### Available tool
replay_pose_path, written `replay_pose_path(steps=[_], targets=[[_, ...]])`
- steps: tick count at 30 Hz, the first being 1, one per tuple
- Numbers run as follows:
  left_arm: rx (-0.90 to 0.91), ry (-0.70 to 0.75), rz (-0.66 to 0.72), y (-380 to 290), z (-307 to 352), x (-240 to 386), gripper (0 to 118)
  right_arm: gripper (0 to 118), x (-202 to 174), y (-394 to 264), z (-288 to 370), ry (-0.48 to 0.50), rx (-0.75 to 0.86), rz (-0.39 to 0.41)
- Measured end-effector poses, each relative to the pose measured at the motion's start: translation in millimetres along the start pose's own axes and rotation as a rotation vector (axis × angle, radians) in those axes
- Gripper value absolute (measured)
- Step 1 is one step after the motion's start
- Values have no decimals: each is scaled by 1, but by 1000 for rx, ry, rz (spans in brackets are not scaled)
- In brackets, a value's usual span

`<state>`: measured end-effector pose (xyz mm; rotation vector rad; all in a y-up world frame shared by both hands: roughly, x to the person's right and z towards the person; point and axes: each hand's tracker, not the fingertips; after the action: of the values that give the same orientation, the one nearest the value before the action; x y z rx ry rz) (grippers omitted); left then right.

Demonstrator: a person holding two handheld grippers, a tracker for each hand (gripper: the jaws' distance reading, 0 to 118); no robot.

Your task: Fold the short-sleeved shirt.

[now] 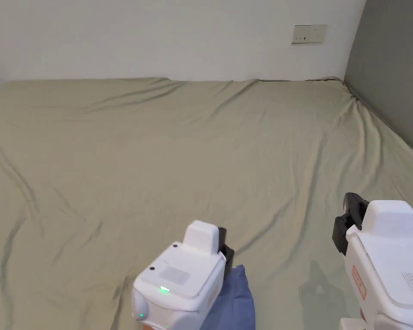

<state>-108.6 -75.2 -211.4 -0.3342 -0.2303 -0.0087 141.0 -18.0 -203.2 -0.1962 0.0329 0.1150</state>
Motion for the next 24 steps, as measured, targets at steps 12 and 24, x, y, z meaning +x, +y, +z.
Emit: replay_pose_path(steps=[12, 24], targets=[[234, 278, -67, 62, 70, -92, 0, 1, -30, 31, 19, 45, 101, 20], [260, 429, -15, 55, 99, -149, 0, 2, -43, 38, 24, 66, 129, 31]])
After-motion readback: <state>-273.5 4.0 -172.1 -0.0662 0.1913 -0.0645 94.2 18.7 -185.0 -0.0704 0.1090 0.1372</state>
